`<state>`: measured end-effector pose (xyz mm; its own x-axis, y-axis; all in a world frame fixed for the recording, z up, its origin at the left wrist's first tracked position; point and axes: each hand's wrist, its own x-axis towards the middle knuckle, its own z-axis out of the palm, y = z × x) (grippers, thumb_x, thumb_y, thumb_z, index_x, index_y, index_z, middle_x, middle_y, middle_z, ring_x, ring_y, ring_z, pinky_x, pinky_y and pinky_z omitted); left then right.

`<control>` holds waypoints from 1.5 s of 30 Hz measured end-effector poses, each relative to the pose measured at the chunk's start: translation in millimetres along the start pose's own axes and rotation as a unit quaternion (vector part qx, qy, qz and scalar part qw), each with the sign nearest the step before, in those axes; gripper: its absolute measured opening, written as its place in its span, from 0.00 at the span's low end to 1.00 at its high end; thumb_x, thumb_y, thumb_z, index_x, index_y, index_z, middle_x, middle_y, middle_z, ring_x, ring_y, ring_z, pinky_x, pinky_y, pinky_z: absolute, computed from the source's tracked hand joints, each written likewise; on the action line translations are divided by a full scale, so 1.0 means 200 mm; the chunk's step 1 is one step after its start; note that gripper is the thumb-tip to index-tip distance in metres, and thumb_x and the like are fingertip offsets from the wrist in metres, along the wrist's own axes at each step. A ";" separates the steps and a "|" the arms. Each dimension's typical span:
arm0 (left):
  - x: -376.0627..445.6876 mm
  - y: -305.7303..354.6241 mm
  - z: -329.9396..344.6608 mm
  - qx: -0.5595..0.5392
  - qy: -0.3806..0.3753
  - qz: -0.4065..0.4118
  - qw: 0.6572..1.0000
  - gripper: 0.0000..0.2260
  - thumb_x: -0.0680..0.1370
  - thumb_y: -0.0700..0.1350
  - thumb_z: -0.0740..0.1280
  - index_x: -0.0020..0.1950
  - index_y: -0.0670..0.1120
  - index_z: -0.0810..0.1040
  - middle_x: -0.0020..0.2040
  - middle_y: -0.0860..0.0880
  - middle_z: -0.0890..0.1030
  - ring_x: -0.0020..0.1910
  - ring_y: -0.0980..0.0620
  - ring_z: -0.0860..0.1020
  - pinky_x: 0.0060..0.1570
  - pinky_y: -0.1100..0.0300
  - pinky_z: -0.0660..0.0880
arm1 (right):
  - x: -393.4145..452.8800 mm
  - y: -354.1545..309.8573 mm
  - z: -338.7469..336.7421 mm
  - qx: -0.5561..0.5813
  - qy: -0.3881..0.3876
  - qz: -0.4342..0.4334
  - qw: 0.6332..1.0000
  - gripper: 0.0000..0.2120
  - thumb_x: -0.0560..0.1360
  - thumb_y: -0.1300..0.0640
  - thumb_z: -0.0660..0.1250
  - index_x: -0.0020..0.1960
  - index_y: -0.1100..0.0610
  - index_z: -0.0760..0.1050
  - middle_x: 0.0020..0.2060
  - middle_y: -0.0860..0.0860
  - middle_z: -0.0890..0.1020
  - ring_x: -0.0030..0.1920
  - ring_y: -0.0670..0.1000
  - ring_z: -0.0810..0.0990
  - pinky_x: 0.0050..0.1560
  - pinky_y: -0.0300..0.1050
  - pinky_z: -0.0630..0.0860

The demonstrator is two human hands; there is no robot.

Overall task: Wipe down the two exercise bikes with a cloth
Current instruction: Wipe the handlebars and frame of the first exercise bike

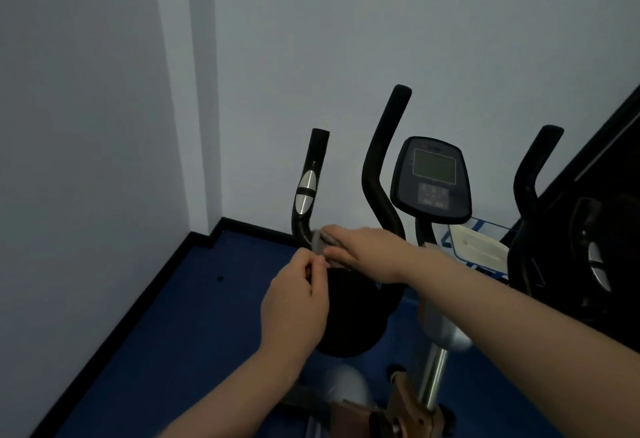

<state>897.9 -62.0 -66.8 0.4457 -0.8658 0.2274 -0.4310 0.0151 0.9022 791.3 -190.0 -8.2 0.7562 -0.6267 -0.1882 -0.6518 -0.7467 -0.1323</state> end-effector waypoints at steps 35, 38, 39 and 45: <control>0.00 0.00 0.02 0.002 0.017 0.035 0.999 0.13 0.80 0.55 0.54 0.41 0.50 0.72 0.30 0.51 0.72 0.27 0.55 0.68 0.27 0.61 0.62 | 0.17 -0.11 -0.06 0.347 -0.071 0.096 0.930 0.23 0.82 0.40 0.52 0.41 0.53 0.74 0.26 0.43 0.79 0.27 0.39 0.76 0.27 0.29 0.70; 0.00 -0.01 0.01 0.007 0.006 0.033 0.999 0.13 0.79 0.56 0.53 0.40 0.53 0.71 0.29 0.52 0.70 0.27 0.55 0.68 0.27 0.63 0.61 | 0.18 -0.10 -0.01 0.278 -0.030 0.061 0.958 0.17 0.82 0.42 0.56 0.41 0.51 0.71 0.31 0.46 0.77 0.30 0.42 0.74 0.32 0.31 0.69; 0.00 -0.01 0.00 0.014 0.004 0.038 0.999 0.12 0.79 0.57 0.53 0.41 0.54 0.70 0.29 0.52 0.70 0.27 0.56 0.68 0.27 0.63 0.60 | 0.16 -0.07 0.00 0.259 -0.037 0.054 0.964 0.15 0.81 0.43 0.57 0.43 0.51 0.71 0.35 0.46 0.77 0.33 0.42 0.74 0.35 0.32 0.69; 0.01 0.00 0.03 0.000 0.016 0.033 0.999 0.12 0.80 0.55 0.54 0.40 0.53 0.70 0.29 0.53 0.70 0.27 0.56 0.67 0.28 0.62 0.61 | 0.19 -0.06 -0.04 0.216 -0.072 0.032 0.973 0.19 0.81 0.43 0.57 0.47 0.58 0.74 0.39 0.50 0.79 0.38 0.46 0.75 0.33 0.26 0.68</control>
<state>893.6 -66.2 -69.6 0.4406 -0.8467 0.2982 -0.4612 0.0715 0.8844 827.5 -206.4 -6.7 0.7177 -0.6074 -0.3404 -0.6842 -0.5246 -0.5066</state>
